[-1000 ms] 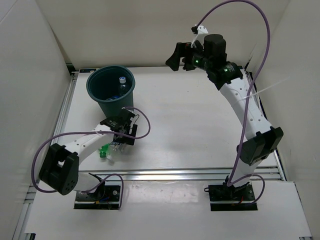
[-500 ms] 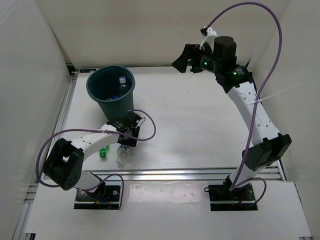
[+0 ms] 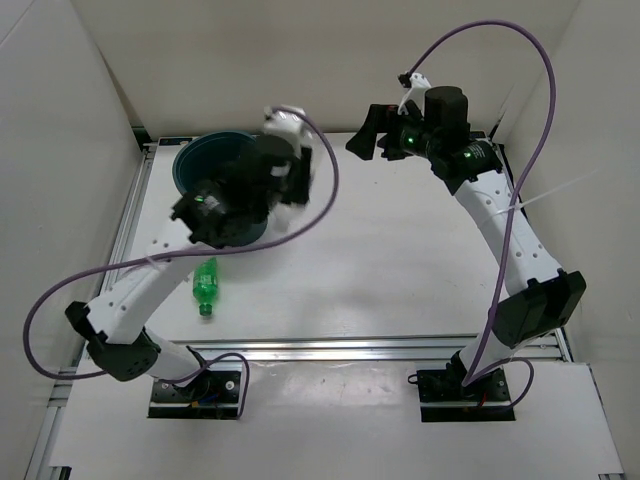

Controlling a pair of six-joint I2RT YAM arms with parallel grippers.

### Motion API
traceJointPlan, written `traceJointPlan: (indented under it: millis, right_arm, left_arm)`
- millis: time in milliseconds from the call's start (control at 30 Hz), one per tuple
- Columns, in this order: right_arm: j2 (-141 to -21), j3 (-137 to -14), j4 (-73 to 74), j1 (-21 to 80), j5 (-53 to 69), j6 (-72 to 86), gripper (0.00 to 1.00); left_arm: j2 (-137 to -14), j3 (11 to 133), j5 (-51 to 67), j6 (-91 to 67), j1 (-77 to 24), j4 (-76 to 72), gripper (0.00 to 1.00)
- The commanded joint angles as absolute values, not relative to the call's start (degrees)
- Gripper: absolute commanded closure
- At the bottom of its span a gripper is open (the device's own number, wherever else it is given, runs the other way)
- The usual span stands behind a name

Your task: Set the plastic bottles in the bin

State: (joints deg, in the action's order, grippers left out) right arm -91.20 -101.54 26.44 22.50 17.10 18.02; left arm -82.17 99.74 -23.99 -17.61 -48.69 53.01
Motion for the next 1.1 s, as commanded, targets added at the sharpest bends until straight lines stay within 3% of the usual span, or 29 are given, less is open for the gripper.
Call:
traceJointPlan:
  millis: [0, 100, 333, 367, 433, 500, 700, 867, 933, 1067]
  right_arm:
    - [-88.5, -101.6, 24.9, 22.2, 18.5, 17.8, 0.0]
    - [-89.2, -104.1, 25.5, 22.2, 20.0, 19.1, 0.0]
    - [-87.2, -103.8, 26.0, 22.2, 22.1, 20.6, 0.0]
    - [-86.6, -103.0, 26.6, 22.2, 22.1, 20.6, 0.0]
    - [-84.8, -101.5, 27.3, 22.2, 21.0, 19.3, 0.0]
    - [-83.2, -99.4, 27.9, 22.2, 19.9, 17.9, 0.0]
    - [-81.1, -95.5, 28.4, 22.2, 18.0, 16.5, 0.0]
    - [-81.1, -93.9, 28.4, 22.2, 18.0, 16.5, 0.0]
    - [-81.1, -93.9, 28.4, 22.2, 18.6, 16.5, 0.0]
    - [-82.2, -93.9, 28.4, 22.2, 19.2, 16.5, 0.0]
  left_arm:
    - [-83.1, 110.1, -42.8, -7.2, -44.3, 49.9, 0.59]
    - [-84.8, 110.2, -44.0, -2.0, -35.5, 39.7, 0.57]
    - [-92.0, 109.7, -40.4, -9.2, -18.5, 37.5, 0.54]
    - [-93.0, 109.7, -39.8, -9.8, -17.6, 37.5, 0.36]
    - [-92.5, 108.4, -39.8, -11.6, -17.0, 37.5, 0.1]
    - [-89.8, 107.1, -39.5, -12.3, -17.0, 37.5, 0.0]
    - [-78.2, 99.8, -40.6, -15.2, -18.3, 37.5, 0.0]
    - [-59.9, 73.3, -44.2, -25.6, -17.8, 37.5, 0.0]
    - [-54.9, 63.1, -40.5, -27.9, -17.8, 37.5, 0.0]
    - [-47.2, 55.5, -32.7, -29.4, -16.5, 40.6, 0.0]
